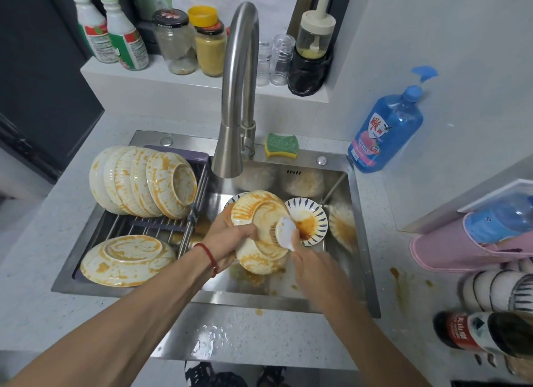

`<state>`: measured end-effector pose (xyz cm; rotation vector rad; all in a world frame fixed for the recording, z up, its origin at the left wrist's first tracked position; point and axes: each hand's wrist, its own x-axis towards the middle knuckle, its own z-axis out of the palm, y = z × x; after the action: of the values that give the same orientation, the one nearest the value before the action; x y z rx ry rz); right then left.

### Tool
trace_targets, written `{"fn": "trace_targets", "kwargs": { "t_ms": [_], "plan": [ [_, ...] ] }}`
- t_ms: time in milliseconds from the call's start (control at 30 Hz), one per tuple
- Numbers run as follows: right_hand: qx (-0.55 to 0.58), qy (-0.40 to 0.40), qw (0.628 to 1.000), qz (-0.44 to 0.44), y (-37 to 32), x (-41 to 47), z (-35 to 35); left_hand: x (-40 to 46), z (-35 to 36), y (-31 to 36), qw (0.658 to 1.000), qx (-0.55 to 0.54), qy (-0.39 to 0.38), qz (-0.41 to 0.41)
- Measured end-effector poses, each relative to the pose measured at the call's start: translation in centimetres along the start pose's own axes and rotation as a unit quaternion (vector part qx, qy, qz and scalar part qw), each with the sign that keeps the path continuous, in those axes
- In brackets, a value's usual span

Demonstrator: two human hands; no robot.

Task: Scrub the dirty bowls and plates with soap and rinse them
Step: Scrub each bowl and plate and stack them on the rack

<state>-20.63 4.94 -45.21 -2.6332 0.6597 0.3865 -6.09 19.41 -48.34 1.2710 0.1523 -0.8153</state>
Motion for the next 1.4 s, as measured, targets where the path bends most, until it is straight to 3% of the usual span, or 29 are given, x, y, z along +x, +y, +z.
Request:
{"fn": "trace_targets", "kwargs": {
  "t_ms": [167, 233, 333, 400, 467, 533, 600, 700, 800, 967, 1033, 1100, 1200, 1333, 1400],
  "plan": [
    [0.050, -0.034, 0.996, -0.066, -1.4, -1.4, 1.1, 0.7, -0.3, 0.7, 0.999, 0.031, 0.022, 0.022],
    [0.030, -0.036, 0.998, -0.042, 0.0, -0.9, 0.6, 0.6, -0.8, 1.2, 0.997, 0.070, 0.012, 0.025],
    [0.028, -0.021, 0.999, 0.006, 1.6, 1.0, -0.9, 1.0, -1.4, 2.0, 0.976, 0.211, -0.030, 0.046],
    [0.096, 0.043, 0.994, 0.018, 1.5, 2.1, -1.9, 1.3, -1.3, 3.1, 0.938, 0.329, -0.068, 0.080],
    [0.140, 0.083, 0.987, -0.010, 0.8, 3.5, -2.5, 1.4, -0.7, 4.4, 0.876, 0.455, -0.104, 0.120],
    [0.167, 0.085, 0.981, -0.057, 0.1, 5.0, -2.8, 1.1, 0.6, 5.5, 0.813, 0.542, -0.144, 0.154],
    [0.196, 0.073, 0.974, -0.088, 0.0, 5.8, -3.0, 0.8, 1.5, 6.0, 0.787, 0.564, -0.171, 0.183],
    [0.274, 0.084, 0.953, -0.096, 0.7, 5.5, -3.1, 0.2, 1.2, 6.4, 0.808, 0.527, -0.157, 0.211],
    [0.369, 0.086, 0.924, -0.039, 1.5, 5.1, -2.0, -0.6, -0.5, 6.7, 0.875, 0.431, -0.143, 0.167],
    [0.496, 0.048, 0.866, 0.038, 1.0, 4.9, -0.9, -2.0, -1.8, 4.5, 0.925, 0.353, -0.107, 0.092],
    [0.465, 0.039, 0.884, 0.027, 0.6, 4.7, -0.9, -1.9, -1.7, 3.7, 0.929, 0.348, -0.075, 0.097],
    [0.369, 0.051, 0.928, 0.019, 0.3, 4.3, -1.4, -1.7, -1.6, 3.5, 0.924, 0.366, -0.043, 0.099],
    [0.206, 0.072, 0.976, 0.007, -0.2, 3.6, -2.1, -0.7, -1.8, 3.2, 0.892, 0.435, 0.010, 0.121],
    [0.068, 0.026, 0.989, -0.128, -4.2, 0.9, -1.9, -0.5, -1.3, 3.2, 0.840, 0.517, 0.053, 0.153],
    [0.021, 0.034, 0.990, -0.132, -4.6, 1.2, -2.1, -0.6, -1.3, 3.4, 0.832, 0.531, 0.053, 0.152]
  ]
}}
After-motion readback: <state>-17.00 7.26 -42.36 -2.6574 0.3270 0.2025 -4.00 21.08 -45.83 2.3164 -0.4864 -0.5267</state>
